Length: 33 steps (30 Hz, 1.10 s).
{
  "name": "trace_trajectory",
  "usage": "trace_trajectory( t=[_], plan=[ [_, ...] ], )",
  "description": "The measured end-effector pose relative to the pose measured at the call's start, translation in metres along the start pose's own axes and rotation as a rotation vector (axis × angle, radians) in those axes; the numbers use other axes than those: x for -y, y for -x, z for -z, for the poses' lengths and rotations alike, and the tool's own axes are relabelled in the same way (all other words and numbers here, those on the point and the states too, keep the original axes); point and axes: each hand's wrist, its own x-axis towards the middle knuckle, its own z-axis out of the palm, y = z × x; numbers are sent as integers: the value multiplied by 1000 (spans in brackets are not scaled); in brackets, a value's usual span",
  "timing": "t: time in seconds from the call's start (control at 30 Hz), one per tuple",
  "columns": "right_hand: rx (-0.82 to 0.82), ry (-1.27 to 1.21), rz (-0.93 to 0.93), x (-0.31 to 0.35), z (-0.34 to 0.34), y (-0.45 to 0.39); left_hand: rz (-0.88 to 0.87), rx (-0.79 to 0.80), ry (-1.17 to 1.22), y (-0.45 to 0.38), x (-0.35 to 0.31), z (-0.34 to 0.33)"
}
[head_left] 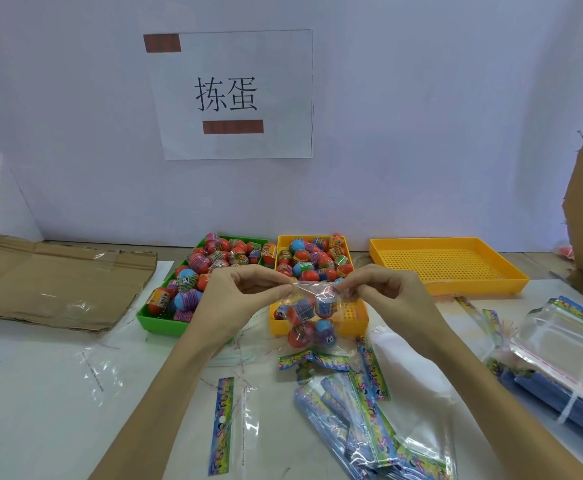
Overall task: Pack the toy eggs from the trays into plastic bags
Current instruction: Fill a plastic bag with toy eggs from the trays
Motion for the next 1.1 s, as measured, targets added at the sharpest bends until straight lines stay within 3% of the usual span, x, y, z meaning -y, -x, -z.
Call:
trace_trajectory(
  t=[0.37, 0.6, 0.7, 0.8, 0.9, 1.1],
  plan=[
    [-44, -45, -116, -1, -4, 1, 4, 9, 9, 0, -2, 1],
    [80, -44, -12, 9, -15, 5, -54, 117, -199, 6, -15, -17],
    [62, -82, 46, 12, -24, 7, -36, 121, -234, 8, -16, -33],
    [8, -112, -15, 12, -24, 6, 20, -28, -95, 7, -13, -32],
    [41, 46, -77, 8, -18, 5, 134, -165, 128, 3, -10, -25],
    [-86, -44, -128, 0, -16, 4, 218, -167, 349, 2, -9, -21]
  ],
)
